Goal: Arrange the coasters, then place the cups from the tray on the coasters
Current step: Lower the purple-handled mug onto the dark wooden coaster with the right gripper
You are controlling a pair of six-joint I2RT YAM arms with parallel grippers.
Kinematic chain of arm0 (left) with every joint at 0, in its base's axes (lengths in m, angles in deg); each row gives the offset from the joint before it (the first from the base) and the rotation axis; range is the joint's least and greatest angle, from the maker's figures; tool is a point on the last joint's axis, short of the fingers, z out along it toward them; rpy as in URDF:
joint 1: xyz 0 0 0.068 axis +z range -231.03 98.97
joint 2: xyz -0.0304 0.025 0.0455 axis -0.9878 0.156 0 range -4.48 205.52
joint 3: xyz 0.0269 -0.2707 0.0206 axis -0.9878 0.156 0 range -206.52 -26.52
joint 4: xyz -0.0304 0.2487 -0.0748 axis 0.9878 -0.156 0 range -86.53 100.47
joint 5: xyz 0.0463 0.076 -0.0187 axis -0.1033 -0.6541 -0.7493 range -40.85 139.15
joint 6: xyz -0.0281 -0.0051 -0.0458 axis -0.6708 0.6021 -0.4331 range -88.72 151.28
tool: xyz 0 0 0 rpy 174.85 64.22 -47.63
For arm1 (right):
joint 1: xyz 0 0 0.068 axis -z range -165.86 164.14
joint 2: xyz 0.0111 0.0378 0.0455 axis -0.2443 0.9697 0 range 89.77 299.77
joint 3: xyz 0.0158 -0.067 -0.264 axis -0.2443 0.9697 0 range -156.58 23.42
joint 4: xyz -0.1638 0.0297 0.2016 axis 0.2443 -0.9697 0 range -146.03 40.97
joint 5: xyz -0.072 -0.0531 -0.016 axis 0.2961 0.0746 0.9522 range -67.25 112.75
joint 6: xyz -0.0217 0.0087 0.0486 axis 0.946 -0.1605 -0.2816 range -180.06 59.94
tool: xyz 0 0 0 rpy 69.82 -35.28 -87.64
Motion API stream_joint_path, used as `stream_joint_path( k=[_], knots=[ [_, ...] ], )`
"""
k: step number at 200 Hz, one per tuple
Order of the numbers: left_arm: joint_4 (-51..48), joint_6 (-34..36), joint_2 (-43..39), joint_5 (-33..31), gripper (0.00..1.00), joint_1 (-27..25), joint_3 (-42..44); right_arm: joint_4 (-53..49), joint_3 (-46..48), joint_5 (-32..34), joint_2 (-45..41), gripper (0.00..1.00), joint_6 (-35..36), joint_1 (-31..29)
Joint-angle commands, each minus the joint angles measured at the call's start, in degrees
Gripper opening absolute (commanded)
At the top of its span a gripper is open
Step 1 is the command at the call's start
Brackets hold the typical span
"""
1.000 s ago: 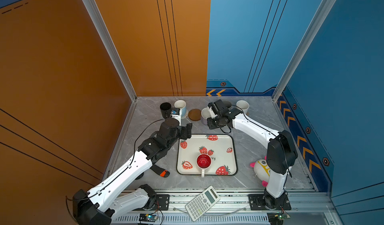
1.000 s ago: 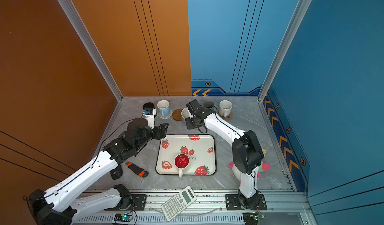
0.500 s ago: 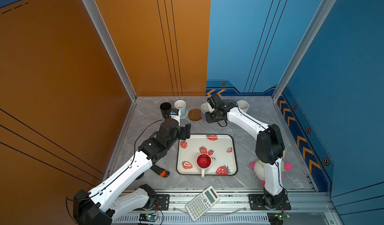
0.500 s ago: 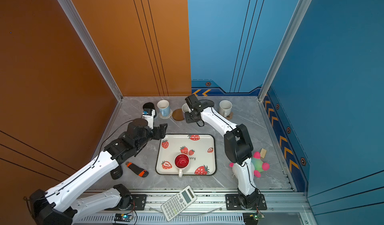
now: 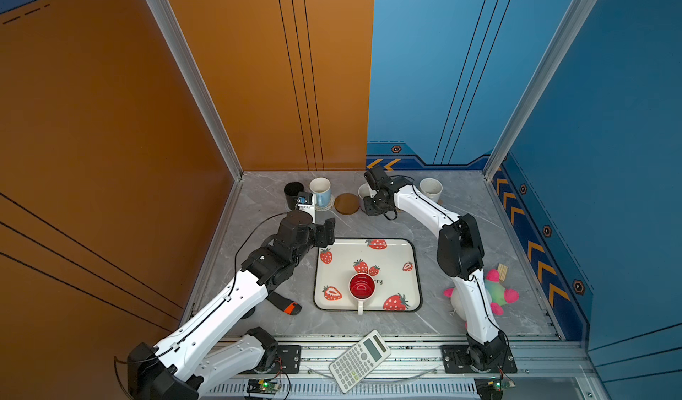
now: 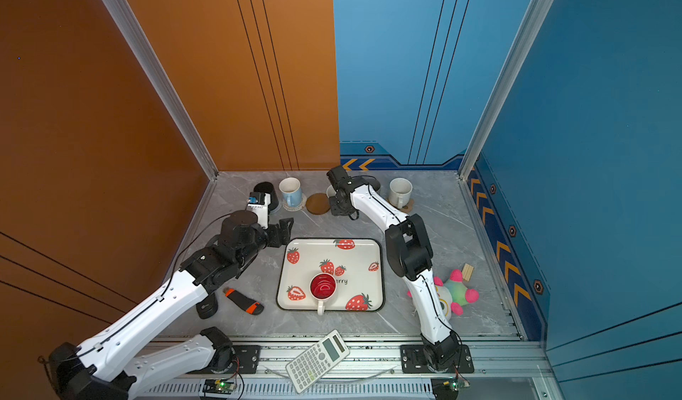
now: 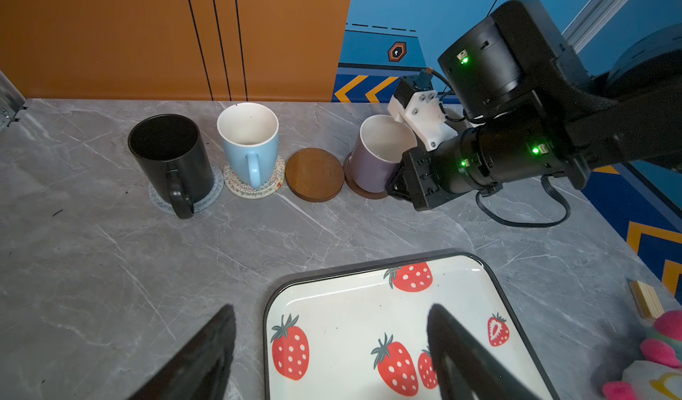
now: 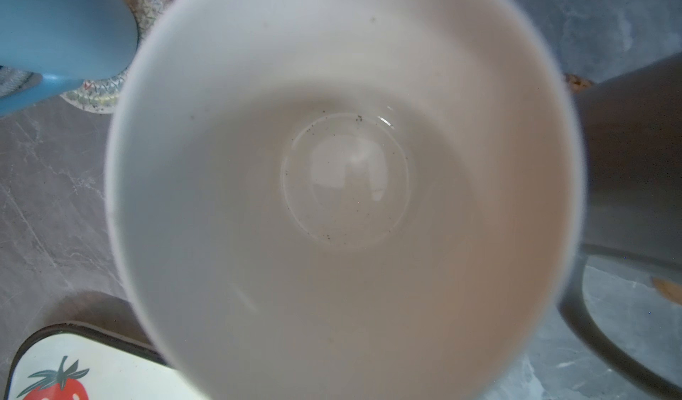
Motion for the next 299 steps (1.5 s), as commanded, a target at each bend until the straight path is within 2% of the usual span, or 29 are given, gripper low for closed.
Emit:
stream_joint_path(
  k=[1,299],
  knots=[
    [1.2,0.67,-0.34,1.4,0.82,0.73,0.96,0.78,-2.83,2.27,0.11,0.0,-0.04,1.07],
    [1.09,0.4,-0.34,1.79,0.82,1.26,1.48,2.43,-5.63,-0.22,5.16,0.0,-2.6,2.78]
  ],
)
